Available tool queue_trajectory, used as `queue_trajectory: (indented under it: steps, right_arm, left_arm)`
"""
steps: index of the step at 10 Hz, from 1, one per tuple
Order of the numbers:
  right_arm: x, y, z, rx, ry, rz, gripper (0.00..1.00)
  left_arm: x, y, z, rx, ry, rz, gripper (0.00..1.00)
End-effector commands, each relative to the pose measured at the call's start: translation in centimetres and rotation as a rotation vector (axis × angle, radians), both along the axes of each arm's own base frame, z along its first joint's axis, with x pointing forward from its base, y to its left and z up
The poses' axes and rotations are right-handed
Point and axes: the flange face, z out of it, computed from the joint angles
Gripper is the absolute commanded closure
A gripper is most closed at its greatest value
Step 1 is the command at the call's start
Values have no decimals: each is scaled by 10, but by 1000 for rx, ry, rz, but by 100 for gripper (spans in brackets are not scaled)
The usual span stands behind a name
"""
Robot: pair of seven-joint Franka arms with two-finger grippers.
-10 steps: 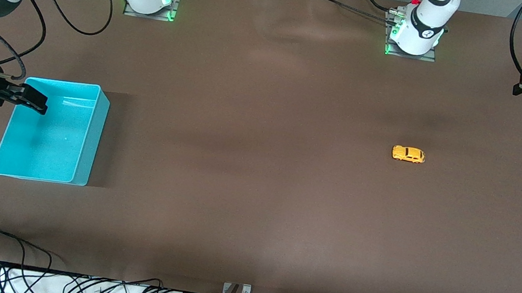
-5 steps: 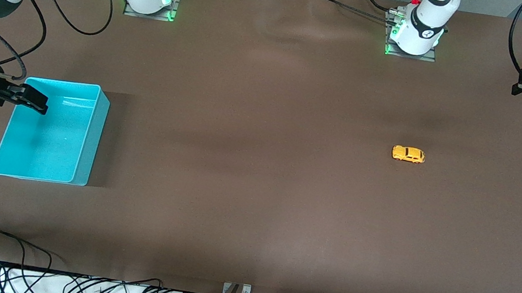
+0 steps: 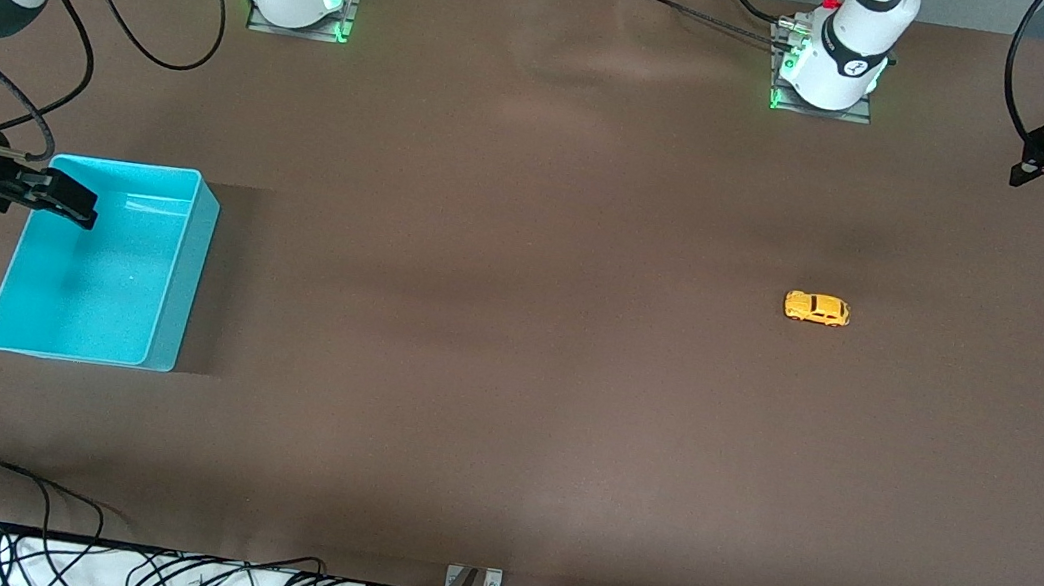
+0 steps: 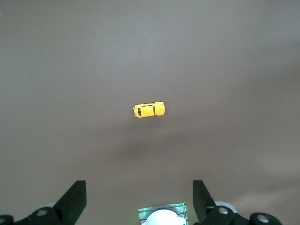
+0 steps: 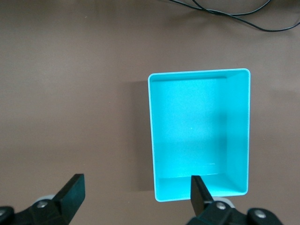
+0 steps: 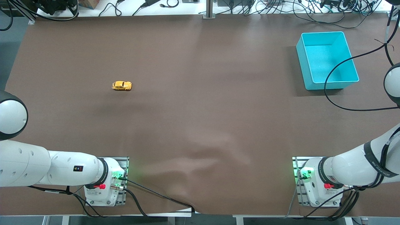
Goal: Wind up and store yellow beetle car
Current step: 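Move the left gripper over the yellow toy car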
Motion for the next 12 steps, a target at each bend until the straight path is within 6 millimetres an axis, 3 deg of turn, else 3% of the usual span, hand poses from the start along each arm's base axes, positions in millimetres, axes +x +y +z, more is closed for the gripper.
queue_trajectory:
  steps: [1,2,3,4,6,12]
  right_arm:
    - [-4,0,1,18,-4,-9,0]
    - [-4,0,1,18,-4,-9,0]
    - [-4,0,1,18,-4,-9,0]
    - [-4,0,1,18,-4,-9,0]
    - [-4,0,1,18,-6,-9,0]
    - [-4,1,2,20,-8,-9,0]
  left_arm:
    - [0,3,-45,-27,94,14,0]
    - [8,7,-92,-22,132,26,0]
    - [10,28,-116,-27,134,62,0]
    - [12,38,-123,-32,131,83,0]
    - [12,34,-149,-24,135,78,0]
    - [3,31,-263,-13,30,100,0]
